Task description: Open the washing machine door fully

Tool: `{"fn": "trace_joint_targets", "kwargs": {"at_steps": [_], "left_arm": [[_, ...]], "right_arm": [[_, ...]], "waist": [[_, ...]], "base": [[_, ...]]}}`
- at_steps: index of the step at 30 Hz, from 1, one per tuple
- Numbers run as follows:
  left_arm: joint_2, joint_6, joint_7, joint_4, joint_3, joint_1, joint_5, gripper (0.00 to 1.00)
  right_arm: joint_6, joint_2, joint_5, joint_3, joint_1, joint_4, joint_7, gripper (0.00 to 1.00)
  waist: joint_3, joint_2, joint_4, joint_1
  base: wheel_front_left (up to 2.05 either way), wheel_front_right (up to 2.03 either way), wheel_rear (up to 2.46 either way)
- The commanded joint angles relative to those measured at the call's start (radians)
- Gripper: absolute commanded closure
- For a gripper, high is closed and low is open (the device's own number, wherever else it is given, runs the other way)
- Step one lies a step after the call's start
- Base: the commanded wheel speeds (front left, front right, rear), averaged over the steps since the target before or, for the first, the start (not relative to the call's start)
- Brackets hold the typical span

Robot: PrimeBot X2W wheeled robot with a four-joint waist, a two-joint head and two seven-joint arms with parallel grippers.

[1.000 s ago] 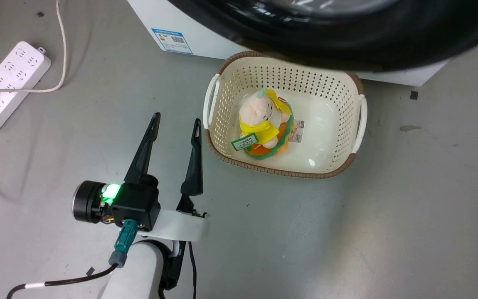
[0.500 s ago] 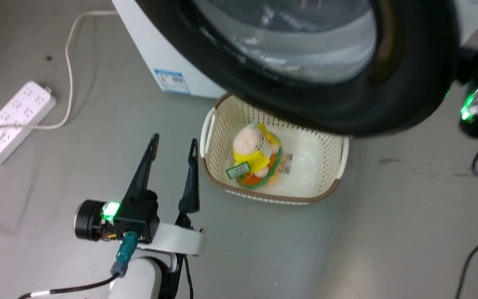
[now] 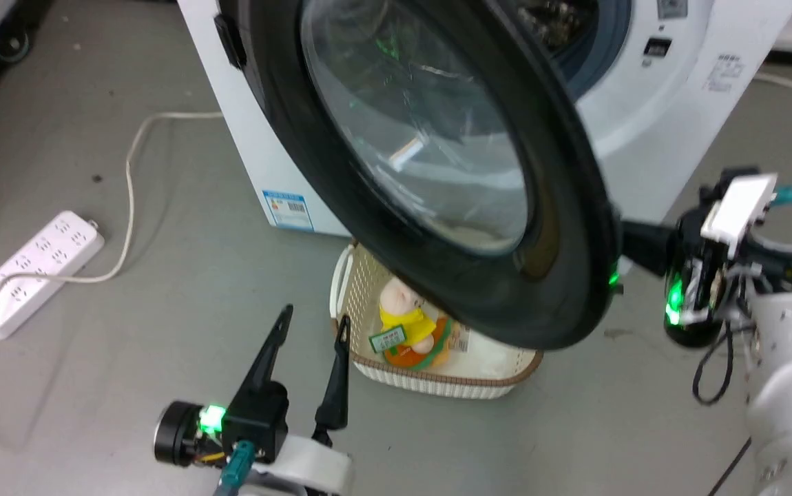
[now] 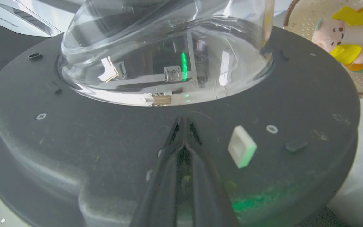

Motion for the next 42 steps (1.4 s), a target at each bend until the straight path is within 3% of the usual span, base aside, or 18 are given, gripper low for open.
{"fn": "trace_joint_targets", "kwargs": {"at_steps": [1, 5, 11, 12, 14, 15, 16, 17, 20, 28, 29, 30, 33, 37, 42], "left_arm": [[0.001, -0.006, -0.006, 0.007, -0.006, 0.023, -0.004, 0.0], [0.001, -0.014, -0.006, 0.017, -0.015, 0.047, -0.007, 0.0], [0.001, -0.025, -0.006, 0.025, -0.016, 0.069, -0.015, 0.0], [0.001, -0.026, -0.006, 0.025, -0.017, 0.074, -0.018, 0.0], [0.001, -0.025, -0.006, 0.024, -0.017, 0.075, -0.02, 0.0], [0.001, -0.024, -0.006, 0.023, -0.017, 0.078, -0.022, 0.0], [0.001, -0.024, -0.006, 0.023, -0.017, 0.078, -0.022, 0.0], [0.001, -0.023, -0.006, 0.022, -0.019, 0.081, -0.023, 0.0], [0.001, -0.02, -0.006, 0.023, -0.026, 0.09, -0.027, 0.0], [0.001, -0.01, -0.006, 0.025, -0.029, 0.09, -0.04, 0.0], [0.001, -0.01, -0.006, 0.025, -0.025, 0.09, -0.04, 0.0], [0.001, -0.009, -0.006, 0.026, -0.02, 0.09, -0.039, 0.0], [0.001, -0.009, -0.006, 0.02, -0.002, 0.097, -0.066, 0.0], [0.001, -0.011, -0.006, 0.007, 0.019, 0.104, -0.084, 0.0], [0.001, -0.015, -0.006, 0.0, 0.045, 0.106, -0.081, 0.0]], "right_arm": [[0.001, 0.01, 0.024, 0.009, 0.055, -0.032, 0.03, 1.0], [0.001, 0.014, 0.114, 0.085, 0.123, -0.068, 0.093, 1.0], [0.001, 0.014, 0.329, 0.306, 0.211, -0.112, 0.098, 1.0], [0.001, 0.014, 0.437, 0.436, 0.258, -0.154, 0.073, 1.0], [0.001, 0.014, 0.472, 0.479, 0.274, -0.171, 0.061, 1.0], [0.001, 0.015, 0.53, 0.565, 0.307, -0.208, 0.03, 1.0], [0.001, 0.015, 0.53, 0.565, 0.307, -0.208, 0.03, 1.0], [0.001, 0.015, 0.58, 0.641, 0.339, -0.245, -0.006, 1.0], [0.001, 0.015, 0.648, 0.735, 0.375, -0.286, -0.057, 1.0], [0.001, 0.01, 0.685, 0.816, 0.394, -0.33, -0.18, 1.0], [0.001, 0.002, 0.68, 0.815, 0.392, -0.339, -0.199, 0.69], [0.001, -0.007, 0.673, 0.814, 0.392, -0.352, -0.217, 0.0], [0.001, -0.056, 0.619, 0.806, 0.408, -0.452, -0.297, 0.0], [0.001, -0.139, 0.461, 0.789, 0.479, -0.634, -0.487, 0.0], [0.001, -0.246, 0.184, 0.763, 0.571, -0.852, -0.782, 0.0]], "waist": [[-0.031, 0.0, 0.005, 0.0003], [-0.059, 0.0, 0.016, 0.0003], [-0.085, 0.0, 0.031, 0.0003], [-0.089, 0.0, 0.037, 0.0003], [-0.089, 0.0, 0.04, 0.0003], [-0.09, 0.0, 0.044, 0.0003], [-0.09, 0.0, 0.044, 0.0003], [-0.09, 0.0, 0.048, 0.0003], [-0.089, 0.0, 0.05, 0.0003], [-0.088, 0.0, 0.046, 0.0003], [-0.09, 0.0, 0.043, 0.0003], [-0.093, 0.0, 0.039, 0.0003], [-0.11, 0.0, 0.027, 0.0003], [-0.134, 0.0, 0.009, 0.0003], [-0.15, 0.0, -0.019, 0.0003]], "base": [[0.0, 0.0, 0.0], [0.0, 0.0, 0.0], [0.0, 0.0, 0.0], [0.0, 0.0, 0.0], [0.0, 0.0, 0.0], [0.0, 0.0, 0.0], [0.0, 0.0, 0.0], [0.0, 0.0, 0.0], [0.0, 0.0, 0.0], [0.0, 0.0, 0.0], [0.0, 0.0, 0.0], [0.0, 0.0, 0.0], [0.0, 0.0, 0.0], [0.0, 0.0, 0.0], [0.0, 0.0, 0.0]]}}
